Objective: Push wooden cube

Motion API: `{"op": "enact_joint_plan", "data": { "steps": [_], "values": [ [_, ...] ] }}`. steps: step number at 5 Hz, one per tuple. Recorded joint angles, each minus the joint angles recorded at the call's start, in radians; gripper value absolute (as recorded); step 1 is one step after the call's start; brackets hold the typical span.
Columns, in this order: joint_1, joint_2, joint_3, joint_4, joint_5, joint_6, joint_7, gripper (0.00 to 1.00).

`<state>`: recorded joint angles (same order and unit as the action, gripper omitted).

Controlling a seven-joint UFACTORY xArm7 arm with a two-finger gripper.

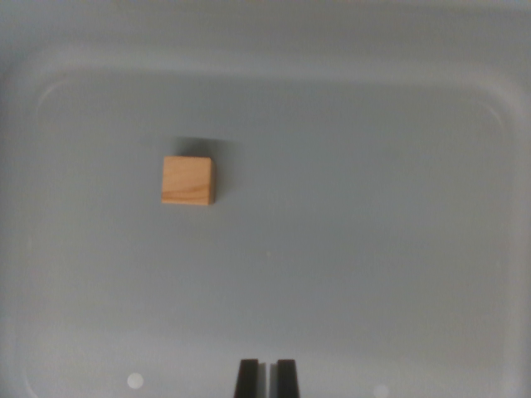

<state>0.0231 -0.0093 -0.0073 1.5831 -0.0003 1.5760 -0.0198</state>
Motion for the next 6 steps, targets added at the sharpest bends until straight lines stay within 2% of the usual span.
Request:
{"op": "enact_joint_plan", "data": {
  "steps": [3, 4, 5, 6],
  "values": [
    [0.0013, 0.005, 0.001, -0.010, -0.0008, -0.013, 0.003, 0.00],
    [0.0032, 0.012, 0.003, -0.023, -0.0019, -0.032, 0.008, 0.00],
    [0.0032, 0.012, 0.003, -0.023, -0.0019, -0.032, 0.008, 0.00],
    [0.0054, 0.020, 0.005, -0.039, -0.0033, -0.055, 0.013, 0.00]
  ]
}}
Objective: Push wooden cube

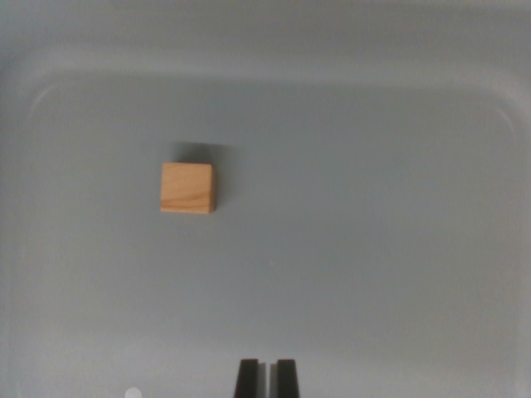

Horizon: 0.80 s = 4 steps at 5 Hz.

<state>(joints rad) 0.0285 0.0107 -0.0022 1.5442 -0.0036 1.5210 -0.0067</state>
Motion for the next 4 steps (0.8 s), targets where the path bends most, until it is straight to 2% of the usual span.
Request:
{"op": "enact_joint_plan", "data": {
  "steps": [1, 2, 3, 4],
  "values": [
    [0.0000, 0.000, 0.000, 0.000, 0.0000, 0.000, 0.000, 0.00],
    [0.0028, 0.010, 0.003, -0.020, -0.0017, -0.028, 0.007, 0.00],
    [0.0028, 0.010, 0.003, -0.020, -0.0017, -0.028, 0.007, 0.00],
    [0.0059, 0.022, 0.005, -0.043, -0.0036, -0.060, 0.014, 0.00]
  ]
}}
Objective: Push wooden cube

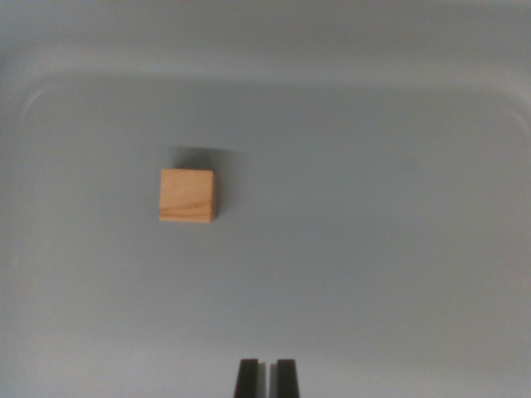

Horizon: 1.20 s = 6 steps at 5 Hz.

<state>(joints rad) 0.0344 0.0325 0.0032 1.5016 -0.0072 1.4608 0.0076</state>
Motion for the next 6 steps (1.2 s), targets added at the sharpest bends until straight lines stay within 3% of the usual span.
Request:
{"op": "enact_joint_plan", "data": {
  "steps": [1, 2, 3, 4, 5, 6],
  "values": [
    [0.0000, 0.000, 0.000, 0.000, 0.0000, 0.000, 0.000, 0.00],
    [0.0035, 0.013, 0.003, -0.025, -0.0021, -0.036, 0.009, 0.00],
    [0.0035, 0.013, 0.003, -0.025, -0.0021, -0.036, 0.009, 0.00],
    [0.0074, 0.027, 0.007, -0.053, -0.0044, -0.075, 0.018, 0.00],
    [0.0074, 0.027, 0.007, -0.053, -0.0044, -0.075, 0.018, 0.00],
    [0.0114, 0.042, 0.011, -0.082, -0.0069, -0.116, 0.028, 0.00]
  ]
}}
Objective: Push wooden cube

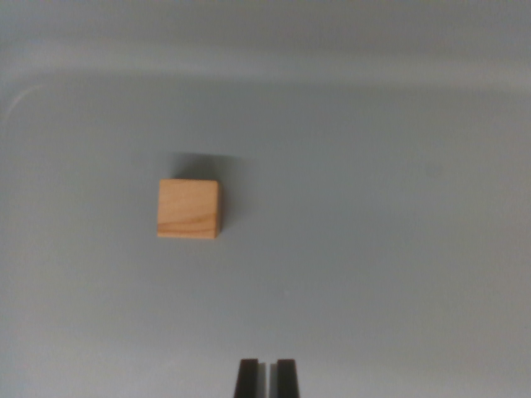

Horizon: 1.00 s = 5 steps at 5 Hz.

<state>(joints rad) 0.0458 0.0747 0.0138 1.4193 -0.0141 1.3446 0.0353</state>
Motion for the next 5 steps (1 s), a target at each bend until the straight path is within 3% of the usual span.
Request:
{"op": "enact_joint_plan", "data": {
  "steps": [1, 2, 3, 4, 5],
  "values": [
    [0.0000, 0.000, 0.000, 0.000, 0.0000, 0.000, 0.000, 0.00],
    [0.0043, 0.016, 0.004, -0.031, -0.0026, -0.044, 0.010, 0.00],
    [0.0043, 0.016, 0.004, -0.031, -0.0026, -0.044, 0.010, 0.00],
    [0.0085, 0.031, 0.008, -0.061, -0.0051, -0.087, 0.021, 0.00],
    [0.0085, 0.031, 0.008, -0.061, -0.0051, -0.087, 0.021, 0.00]
  ]
}}
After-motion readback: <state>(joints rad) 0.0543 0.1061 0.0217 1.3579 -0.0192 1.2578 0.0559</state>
